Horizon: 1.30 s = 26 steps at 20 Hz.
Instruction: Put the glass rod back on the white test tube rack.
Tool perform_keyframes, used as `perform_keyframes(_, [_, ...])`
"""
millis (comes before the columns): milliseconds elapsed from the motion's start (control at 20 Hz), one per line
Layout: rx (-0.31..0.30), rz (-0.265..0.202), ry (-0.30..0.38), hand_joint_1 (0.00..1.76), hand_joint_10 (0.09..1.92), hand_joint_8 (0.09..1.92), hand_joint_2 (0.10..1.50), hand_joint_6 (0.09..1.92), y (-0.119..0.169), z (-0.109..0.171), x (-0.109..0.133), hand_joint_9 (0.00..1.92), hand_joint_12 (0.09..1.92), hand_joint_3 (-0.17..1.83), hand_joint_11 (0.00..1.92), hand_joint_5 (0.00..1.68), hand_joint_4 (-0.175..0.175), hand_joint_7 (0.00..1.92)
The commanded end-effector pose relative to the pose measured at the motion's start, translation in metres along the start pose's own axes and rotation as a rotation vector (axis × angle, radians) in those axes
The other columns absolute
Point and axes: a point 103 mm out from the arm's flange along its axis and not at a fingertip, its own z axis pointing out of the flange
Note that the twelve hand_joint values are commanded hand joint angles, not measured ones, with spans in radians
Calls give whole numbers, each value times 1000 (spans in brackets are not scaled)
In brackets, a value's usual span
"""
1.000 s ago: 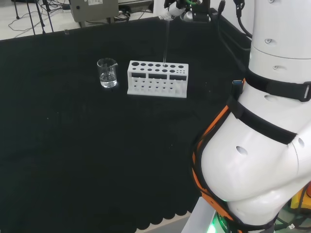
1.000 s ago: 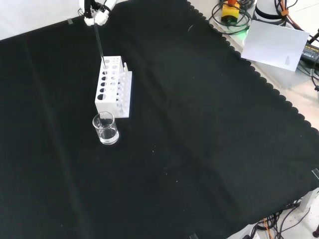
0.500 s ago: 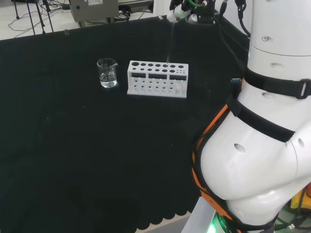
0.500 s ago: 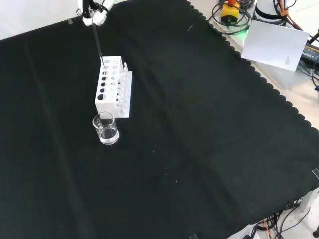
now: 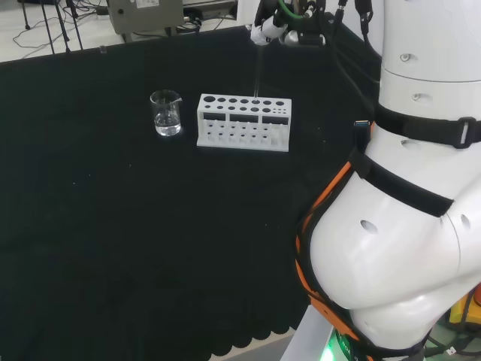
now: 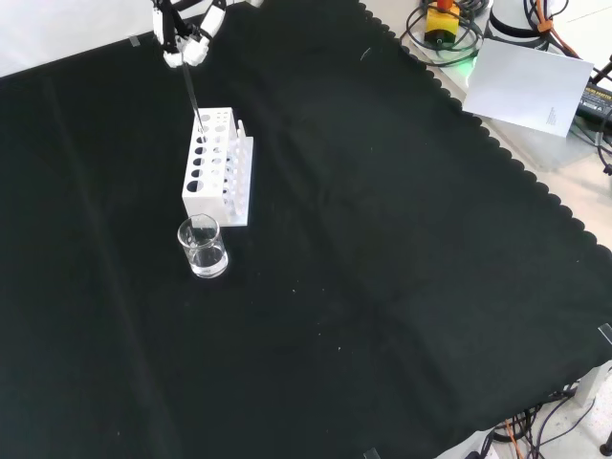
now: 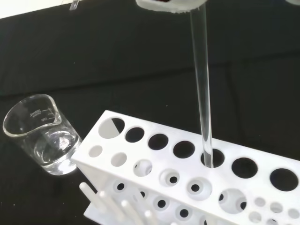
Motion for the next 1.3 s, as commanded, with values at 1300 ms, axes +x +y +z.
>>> perform_keyframes(1300, [68, -28, -20, 1308, 565, 961, 1031, 242, 11, 31, 4, 1741, 767, -10, 1670, 1243, -175, 1199])
